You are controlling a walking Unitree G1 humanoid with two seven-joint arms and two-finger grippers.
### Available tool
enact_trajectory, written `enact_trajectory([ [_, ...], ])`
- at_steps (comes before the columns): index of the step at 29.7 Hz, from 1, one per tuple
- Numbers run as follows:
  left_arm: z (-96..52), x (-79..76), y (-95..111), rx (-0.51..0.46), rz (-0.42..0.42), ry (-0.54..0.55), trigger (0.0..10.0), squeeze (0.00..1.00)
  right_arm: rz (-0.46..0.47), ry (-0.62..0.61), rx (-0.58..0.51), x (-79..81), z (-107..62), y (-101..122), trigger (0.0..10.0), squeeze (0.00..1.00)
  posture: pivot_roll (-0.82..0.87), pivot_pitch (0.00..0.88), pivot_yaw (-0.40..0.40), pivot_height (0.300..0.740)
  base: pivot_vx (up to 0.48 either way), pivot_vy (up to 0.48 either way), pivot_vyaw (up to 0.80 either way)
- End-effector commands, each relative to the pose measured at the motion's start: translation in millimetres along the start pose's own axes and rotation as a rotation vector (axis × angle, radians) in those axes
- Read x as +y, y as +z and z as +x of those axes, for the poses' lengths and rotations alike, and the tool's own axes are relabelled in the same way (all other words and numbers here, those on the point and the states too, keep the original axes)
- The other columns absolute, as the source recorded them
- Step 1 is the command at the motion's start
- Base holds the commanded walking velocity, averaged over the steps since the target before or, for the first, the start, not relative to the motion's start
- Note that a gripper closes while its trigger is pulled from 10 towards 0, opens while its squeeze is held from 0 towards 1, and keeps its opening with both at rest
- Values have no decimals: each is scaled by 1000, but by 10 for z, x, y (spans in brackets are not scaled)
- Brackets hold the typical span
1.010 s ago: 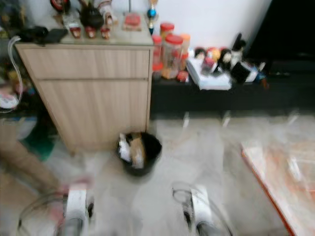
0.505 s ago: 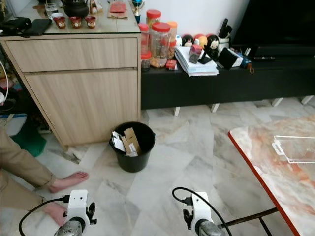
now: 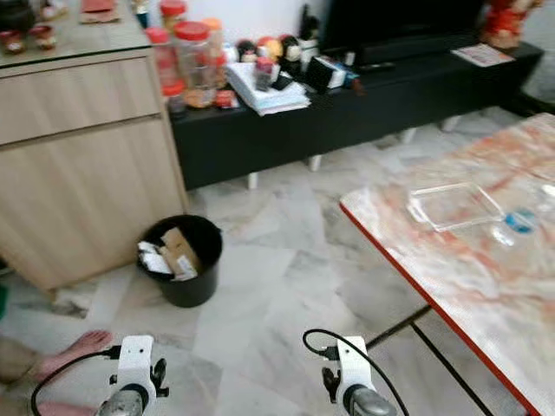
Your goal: Picking trash to rubbish bin
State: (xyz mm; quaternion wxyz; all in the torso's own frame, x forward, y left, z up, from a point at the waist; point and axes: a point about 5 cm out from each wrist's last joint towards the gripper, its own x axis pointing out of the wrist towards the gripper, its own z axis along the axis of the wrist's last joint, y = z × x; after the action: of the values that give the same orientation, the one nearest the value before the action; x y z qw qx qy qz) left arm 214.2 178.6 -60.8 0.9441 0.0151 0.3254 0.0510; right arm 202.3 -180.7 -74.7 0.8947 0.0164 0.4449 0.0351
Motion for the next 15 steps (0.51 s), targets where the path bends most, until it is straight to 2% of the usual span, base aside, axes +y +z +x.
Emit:
enact_trajectory([
  [1,-8,-14,-23,9,-10,-3,10000,0,3,-10,10,-26,-7,-22,10000,0,40,100,-97,740,0,0,-800],
  [11,-4,-11,-23,16,-14,3,10000,0,1,-12,8,-27,-5,-9,10000,0,38,102,-96,740,0,0,-800],
  [12,-1,-2,-20,19,-15,6,10000,0,3,-12,6,-22,-3,-3,10000,0,40,105,-92,740,0,480,-800],
  [15,3,9,-11,16,-9,14,10000,0,2,-11,6,-18,-2,-2,10000,0,46,107,-95,740,0,446,0],
])
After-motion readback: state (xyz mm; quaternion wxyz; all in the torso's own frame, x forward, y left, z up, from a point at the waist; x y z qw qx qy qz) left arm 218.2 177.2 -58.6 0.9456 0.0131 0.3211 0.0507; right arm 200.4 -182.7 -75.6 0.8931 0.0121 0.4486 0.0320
